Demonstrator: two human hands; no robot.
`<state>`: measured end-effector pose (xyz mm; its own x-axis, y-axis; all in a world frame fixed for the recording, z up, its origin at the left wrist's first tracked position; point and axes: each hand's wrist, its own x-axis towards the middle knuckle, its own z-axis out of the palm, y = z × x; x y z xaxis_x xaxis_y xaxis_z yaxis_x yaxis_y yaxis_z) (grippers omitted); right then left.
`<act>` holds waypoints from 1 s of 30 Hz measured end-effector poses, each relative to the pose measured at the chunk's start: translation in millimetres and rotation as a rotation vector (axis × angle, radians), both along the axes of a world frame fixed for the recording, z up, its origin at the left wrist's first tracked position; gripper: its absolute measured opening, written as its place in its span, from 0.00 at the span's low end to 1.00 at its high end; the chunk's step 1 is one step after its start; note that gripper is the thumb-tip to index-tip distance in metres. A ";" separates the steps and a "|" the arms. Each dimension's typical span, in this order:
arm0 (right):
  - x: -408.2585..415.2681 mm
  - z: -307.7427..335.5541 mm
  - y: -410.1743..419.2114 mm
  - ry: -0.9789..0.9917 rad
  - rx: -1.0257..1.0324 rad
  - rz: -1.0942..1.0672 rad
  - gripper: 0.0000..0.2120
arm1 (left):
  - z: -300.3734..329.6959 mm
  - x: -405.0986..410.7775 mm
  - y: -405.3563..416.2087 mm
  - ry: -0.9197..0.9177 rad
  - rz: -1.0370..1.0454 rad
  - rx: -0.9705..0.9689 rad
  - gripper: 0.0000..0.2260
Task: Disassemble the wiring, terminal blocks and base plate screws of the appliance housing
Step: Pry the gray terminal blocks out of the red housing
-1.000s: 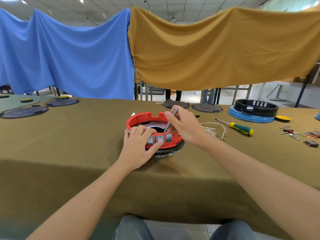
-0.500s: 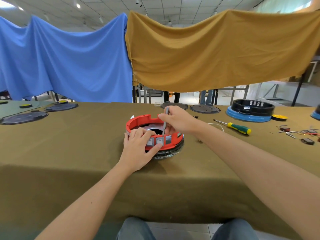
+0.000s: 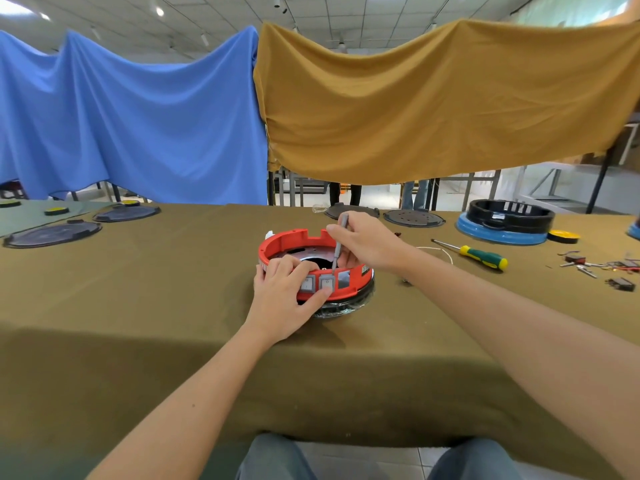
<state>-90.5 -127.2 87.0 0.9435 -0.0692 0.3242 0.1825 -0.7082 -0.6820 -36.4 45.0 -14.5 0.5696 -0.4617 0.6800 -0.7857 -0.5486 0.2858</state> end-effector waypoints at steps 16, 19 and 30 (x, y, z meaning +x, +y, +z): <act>-6.6 -10.2 0.9 -0.070 -0.076 -0.021 0.13 | 1.1 -0.1 -0.1 0.012 0.014 0.009 0.26; -5.1 -9.0 1.8 -0.062 -0.076 -0.009 0.14 | 1.0 0.2 0.4 0.009 0.015 0.005 0.25; 14.7 6.8 -1.4 0.207 -0.075 0.006 0.20 | 0.3 1.1 0.6 0.017 0.012 0.009 0.26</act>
<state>-75.8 -128.6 93.8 0.9908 -0.0463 0.1272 0.0481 -0.7580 -0.6505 -35.2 45.6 -14.2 0.5869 -0.4607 0.6658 -0.7740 -0.5605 0.2944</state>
